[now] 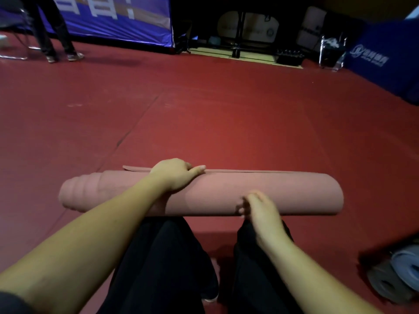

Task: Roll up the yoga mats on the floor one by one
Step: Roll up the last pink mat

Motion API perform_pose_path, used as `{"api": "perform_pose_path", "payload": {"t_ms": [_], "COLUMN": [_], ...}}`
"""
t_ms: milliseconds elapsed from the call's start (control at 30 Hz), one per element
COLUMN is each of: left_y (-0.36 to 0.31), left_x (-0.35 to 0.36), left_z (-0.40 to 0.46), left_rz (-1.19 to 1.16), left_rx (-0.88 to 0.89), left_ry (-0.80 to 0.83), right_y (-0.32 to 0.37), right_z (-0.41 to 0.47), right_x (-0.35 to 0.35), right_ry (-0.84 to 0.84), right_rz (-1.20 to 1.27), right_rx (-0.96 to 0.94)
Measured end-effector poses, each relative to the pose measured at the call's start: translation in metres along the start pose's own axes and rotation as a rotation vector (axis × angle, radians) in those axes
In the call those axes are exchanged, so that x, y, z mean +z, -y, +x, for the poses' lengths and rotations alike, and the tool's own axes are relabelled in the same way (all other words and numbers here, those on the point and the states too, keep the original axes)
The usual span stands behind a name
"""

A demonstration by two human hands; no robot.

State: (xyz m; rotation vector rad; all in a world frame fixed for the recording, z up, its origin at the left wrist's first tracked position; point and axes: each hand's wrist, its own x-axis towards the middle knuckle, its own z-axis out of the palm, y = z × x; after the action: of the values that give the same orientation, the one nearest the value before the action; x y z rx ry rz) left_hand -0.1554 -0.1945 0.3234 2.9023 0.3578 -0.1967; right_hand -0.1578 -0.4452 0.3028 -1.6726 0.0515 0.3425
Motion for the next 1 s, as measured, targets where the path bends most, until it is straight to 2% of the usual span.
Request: {"api": "perform_pose_path", "payload": {"t_ms": [67, 100, 133, 200, 300, 400, 533, 633, 767, 833, 900, 1000], "left_y": [-0.001, -0.002, -0.004, -0.006, -0.007, 0.0, 0.004, -0.019, -0.06, -0.079, -0.093, -0.1], "left_x": [-0.001, -0.002, -0.002, -0.003, -0.002, -0.004, -0.018, -0.046, -0.088, -0.102, -0.105, -0.09], "left_z": [0.003, 0.004, 0.005, 0.005, 0.004, -0.003, -0.006, 0.003, 0.022, 0.031, 0.036, 0.036], "left_rz": [-0.013, -0.012, -0.007, 0.002, 0.009, -0.003, -0.132, -0.293, -0.702, -1.006, -1.338, -1.558], "left_rx": [-0.007, -0.006, 0.0, 0.0, 0.001, -0.025, -0.113, -0.126, -0.107, -0.085, -0.115, -0.146], "left_ry": [0.011, 0.009, 0.006, -0.007, -0.05, -0.119, -0.216, -0.257, -0.255, -0.281, -0.277, -0.262], "right_y": [-0.02, -0.032, -0.041, -0.047, -0.038, -0.019, 0.019, 0.063, 0.127, 0.149, 0.153, 0.133], "right_z": [-0.009, -0.011, -0.013, -0.011, 0.004, 0.014, 0.027, 0.045, 0.066, 0.072, 0.078, 0.089], "right_x": [0.017, 0.024, 0.03, 0.039, 0.049, 0.059, 0.069, 0.072, 0.061, 0.053, 0.048, 0.044], "right_ry": [0.048, 0.05, 0.025, -0.038, -0.128, -0.151, -0.127, -0.152, -0.145, -0.135, -0.132, -0.155], "right_rz": [0.485, 0.608, 0.682, 0.772, 0.849, 0.986, 0.987, 0.982, 0.942, 0.902, 0.849, 0.688], "right_rx": [0.463, 0.608, 0.691, 0.725, 0.663, 0.607, 0.492, 0.32, 0.066, -0.026, -0.079, -0.156]}}
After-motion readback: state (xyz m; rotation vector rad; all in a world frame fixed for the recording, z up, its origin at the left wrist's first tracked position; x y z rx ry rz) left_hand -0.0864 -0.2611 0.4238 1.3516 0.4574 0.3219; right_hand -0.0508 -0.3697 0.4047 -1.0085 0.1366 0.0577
